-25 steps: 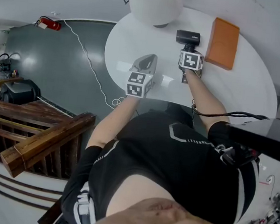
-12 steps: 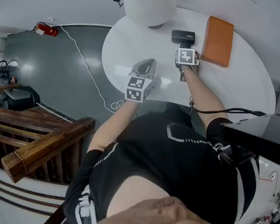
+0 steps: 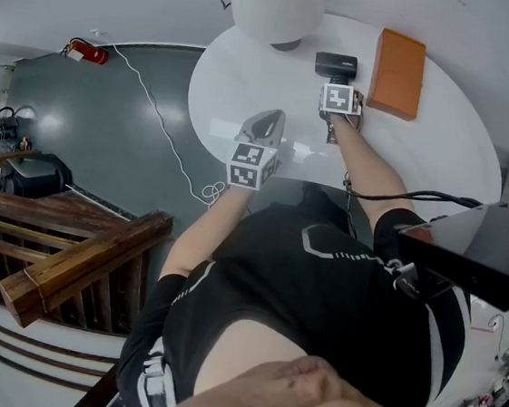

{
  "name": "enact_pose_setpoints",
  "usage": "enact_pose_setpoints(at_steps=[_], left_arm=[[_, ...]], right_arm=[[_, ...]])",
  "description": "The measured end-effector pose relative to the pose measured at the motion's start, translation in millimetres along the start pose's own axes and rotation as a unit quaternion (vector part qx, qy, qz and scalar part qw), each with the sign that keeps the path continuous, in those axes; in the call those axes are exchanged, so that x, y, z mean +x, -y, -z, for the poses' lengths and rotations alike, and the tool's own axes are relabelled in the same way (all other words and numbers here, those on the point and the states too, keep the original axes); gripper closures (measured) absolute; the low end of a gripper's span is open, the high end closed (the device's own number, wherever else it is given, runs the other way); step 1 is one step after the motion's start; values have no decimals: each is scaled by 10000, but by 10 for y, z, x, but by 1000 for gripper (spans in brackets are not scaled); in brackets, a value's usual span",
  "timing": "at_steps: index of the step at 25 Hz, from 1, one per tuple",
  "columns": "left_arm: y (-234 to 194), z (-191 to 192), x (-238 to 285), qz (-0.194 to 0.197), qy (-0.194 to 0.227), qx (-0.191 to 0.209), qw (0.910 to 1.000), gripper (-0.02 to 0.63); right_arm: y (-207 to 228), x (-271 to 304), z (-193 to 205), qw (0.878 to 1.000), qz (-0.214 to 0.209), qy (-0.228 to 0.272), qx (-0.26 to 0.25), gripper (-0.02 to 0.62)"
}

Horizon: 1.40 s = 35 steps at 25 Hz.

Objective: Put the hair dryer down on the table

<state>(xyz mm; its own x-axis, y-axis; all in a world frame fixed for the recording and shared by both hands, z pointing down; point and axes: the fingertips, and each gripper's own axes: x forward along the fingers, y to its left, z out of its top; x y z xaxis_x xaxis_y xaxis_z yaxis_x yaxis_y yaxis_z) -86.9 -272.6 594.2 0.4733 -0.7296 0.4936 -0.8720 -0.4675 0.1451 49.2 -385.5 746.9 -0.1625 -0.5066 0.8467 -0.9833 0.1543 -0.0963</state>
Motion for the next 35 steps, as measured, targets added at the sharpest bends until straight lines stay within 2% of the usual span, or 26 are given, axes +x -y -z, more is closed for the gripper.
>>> enact_pose_setpoints(at_steps=[7,9,11,14,16,21,28,35], left_arm=[[-25,14,-155,-28,82,-35,10000,574],[-44,-19,-210,-39,158,-41,9999,574],[-54,-63,-281,-63,229,176,9996,574],[8,-94,-425,-65,295,749,9967,574],[58,-158,-500,-8,406,859,9955,574],[101,-271,-667,53,637,909,9938,574],[124,-341,-913,169,923,943,9911,574],[162,-372,-1129,287,1158,739,9901,574]], right_arm=[[-37,17,-12,10000,8,57,-49,333],[-52,-1,-29,9999,-54,97,-42,302],[-91,-15,-27,9997,-178,143,-55,273],[-118,-28,71,9993,-319,217,18,268],[-82,-101,88,9992,-270,302,34,268],[-109,-353,60,9977,-260,633,25,268],[-160,-790,130,9946,62,1032,0,268],[-323,-1266,57,9844,-205,1749,32,270]])
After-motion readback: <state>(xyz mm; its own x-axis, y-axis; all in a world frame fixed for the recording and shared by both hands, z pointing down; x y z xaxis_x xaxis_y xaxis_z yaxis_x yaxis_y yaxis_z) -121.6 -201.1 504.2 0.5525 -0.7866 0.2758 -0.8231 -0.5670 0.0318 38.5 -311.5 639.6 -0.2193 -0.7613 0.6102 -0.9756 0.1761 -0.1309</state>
